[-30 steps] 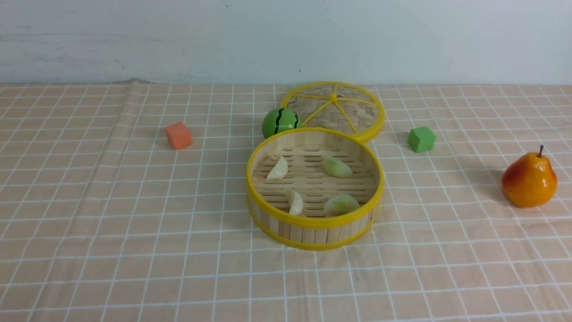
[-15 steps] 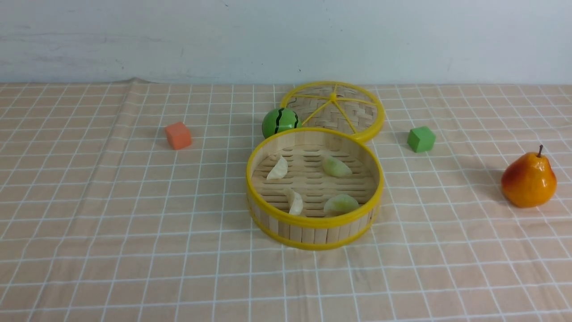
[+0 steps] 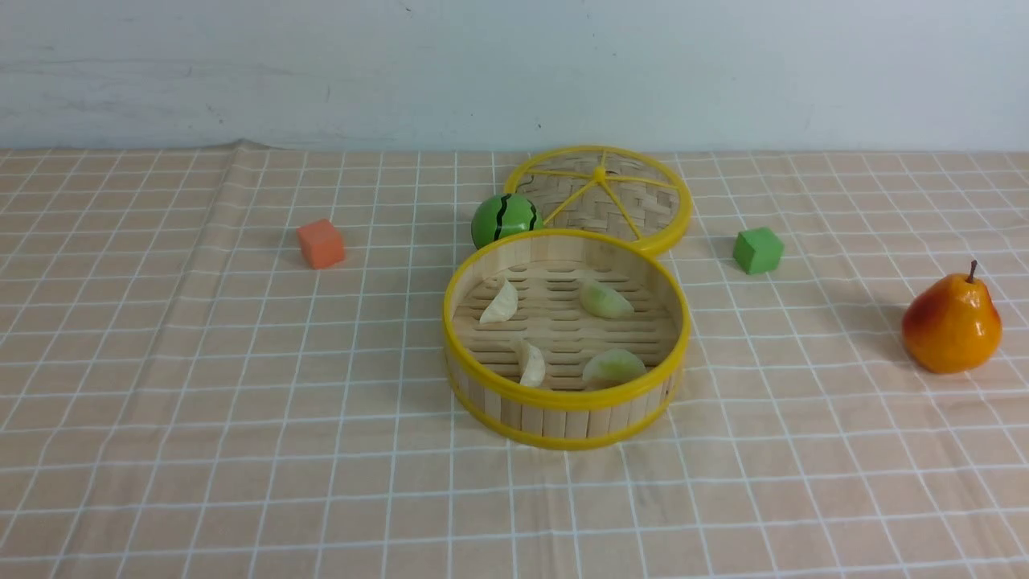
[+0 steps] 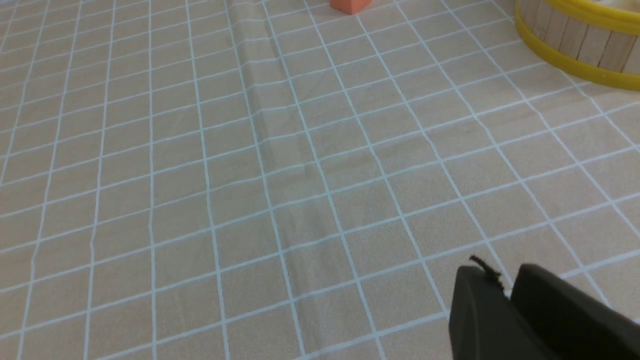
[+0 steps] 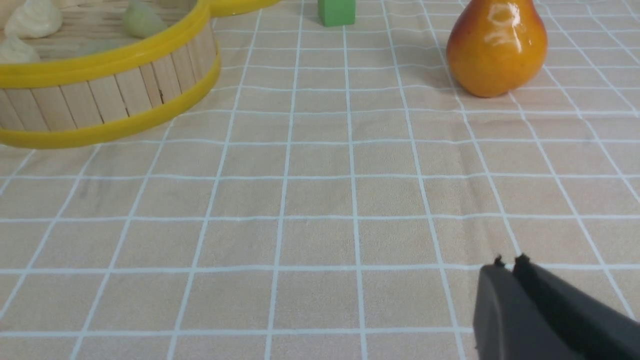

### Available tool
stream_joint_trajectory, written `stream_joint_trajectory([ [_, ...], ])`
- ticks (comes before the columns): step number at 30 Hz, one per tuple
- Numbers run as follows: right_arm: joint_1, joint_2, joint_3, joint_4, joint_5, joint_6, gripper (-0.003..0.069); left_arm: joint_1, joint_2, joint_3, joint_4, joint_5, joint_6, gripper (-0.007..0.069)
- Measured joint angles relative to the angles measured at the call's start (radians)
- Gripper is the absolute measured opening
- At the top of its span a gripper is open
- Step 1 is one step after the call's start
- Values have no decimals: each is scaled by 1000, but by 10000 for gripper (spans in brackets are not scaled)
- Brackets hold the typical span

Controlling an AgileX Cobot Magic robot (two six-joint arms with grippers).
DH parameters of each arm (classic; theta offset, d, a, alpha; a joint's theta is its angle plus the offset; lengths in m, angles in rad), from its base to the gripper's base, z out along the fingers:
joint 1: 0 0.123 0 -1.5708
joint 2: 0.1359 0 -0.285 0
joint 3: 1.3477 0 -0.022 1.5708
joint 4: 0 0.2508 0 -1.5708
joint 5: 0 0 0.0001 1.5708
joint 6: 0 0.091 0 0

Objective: Put the dumplings into the steamer on the table with the brown tablecloth.

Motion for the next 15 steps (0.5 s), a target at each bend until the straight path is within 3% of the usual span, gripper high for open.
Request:
stream_joint_trajectory([
  [7,0,0,0,0,1,0,31,0,-138,127,0,-79,-14,92],
  [9,0,0,0,0,1,0,33,41,-210,212,5,-241,-80,79],
  [10,0,0,0,0,1,0,34,41,-213,212,5,-241,-80,77],
  [13,0,0,0,0,1,0,37,197,-227,302,18,-476,-141,8],
  [14,0,0,0,0,1,0,37,207,-227,305,18,-488,-142,8],
  [15,0,0,0,0,1,0,40,291,-227,315,-16,-572,-149,-14],
])
